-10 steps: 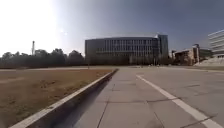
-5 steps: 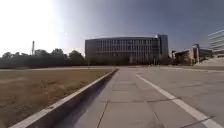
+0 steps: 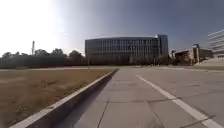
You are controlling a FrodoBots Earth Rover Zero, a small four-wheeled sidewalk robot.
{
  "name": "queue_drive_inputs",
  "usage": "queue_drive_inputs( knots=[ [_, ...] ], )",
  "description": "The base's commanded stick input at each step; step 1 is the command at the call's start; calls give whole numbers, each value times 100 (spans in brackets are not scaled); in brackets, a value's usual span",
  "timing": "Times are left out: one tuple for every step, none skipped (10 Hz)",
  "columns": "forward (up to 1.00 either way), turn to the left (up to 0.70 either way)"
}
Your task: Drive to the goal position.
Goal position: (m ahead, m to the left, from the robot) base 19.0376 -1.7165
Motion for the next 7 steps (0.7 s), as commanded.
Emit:
queue_drive_inputs(
  knots=[
    [5,0],
    [5,0],
    [5,0],
    [5,0],
    [5,0],
    [5,0],
    [5,0]
  ],
)
